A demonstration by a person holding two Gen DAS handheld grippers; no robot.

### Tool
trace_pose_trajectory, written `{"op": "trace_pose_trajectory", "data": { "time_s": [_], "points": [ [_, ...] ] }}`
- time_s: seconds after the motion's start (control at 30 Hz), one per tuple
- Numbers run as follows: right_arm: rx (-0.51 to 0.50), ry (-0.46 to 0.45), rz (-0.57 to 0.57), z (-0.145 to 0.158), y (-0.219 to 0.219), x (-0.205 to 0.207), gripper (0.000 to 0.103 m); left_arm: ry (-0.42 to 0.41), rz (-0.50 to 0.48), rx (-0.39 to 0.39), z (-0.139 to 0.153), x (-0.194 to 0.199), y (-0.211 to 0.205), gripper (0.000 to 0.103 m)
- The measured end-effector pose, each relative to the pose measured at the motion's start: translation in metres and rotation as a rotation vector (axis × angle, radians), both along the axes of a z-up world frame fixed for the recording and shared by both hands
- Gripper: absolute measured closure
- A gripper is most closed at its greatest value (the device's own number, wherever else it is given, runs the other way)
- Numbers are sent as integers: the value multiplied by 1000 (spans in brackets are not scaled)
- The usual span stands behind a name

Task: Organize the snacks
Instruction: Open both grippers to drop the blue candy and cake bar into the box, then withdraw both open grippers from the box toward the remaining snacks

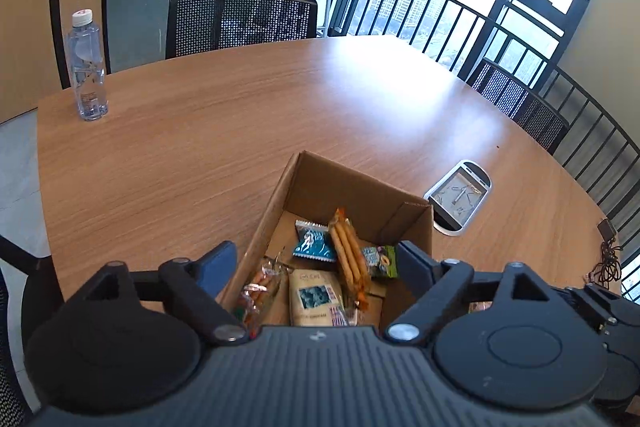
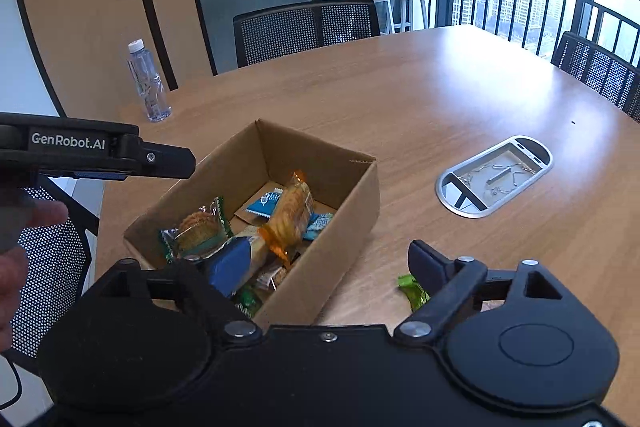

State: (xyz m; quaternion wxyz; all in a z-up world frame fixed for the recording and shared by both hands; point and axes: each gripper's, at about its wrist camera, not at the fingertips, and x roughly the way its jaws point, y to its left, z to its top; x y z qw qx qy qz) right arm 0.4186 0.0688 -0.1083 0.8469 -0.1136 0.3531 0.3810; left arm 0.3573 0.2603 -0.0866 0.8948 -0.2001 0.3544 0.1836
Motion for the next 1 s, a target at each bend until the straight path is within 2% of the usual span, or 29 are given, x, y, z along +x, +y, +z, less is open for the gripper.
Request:
{"op": "trace_pose_trajectory", "data": {
  "time_s": [0.13, 0.2, 0.4, 0.6, 0.8, 1.0],
  "points": [
    [2, -11, -13, 3, -21, -11, 4, 7, 0, 10, 1, -9, -12, 12],
    [-5, -15, -17, 3, -30, -17, 1, 13, 6, 11, 1, -14, -18, 10],
    [-12, -22, -48, 4, -61, -33, 0, -2, -4, 11, 2, -32, -37, 0],
    [-11, -23, -93, 4, -89, -44, 0, -11, -28, 13, 6, -44, -61, 0],
    [38, 37, -140, 4, -118, -48, 0, -19, -48, 1, 10, -52, -80, 0],
    [49, 19, -193, 7, -145, -57, 0, -24, -81, 2, 15, -58, -102, 0]
  ]
}}
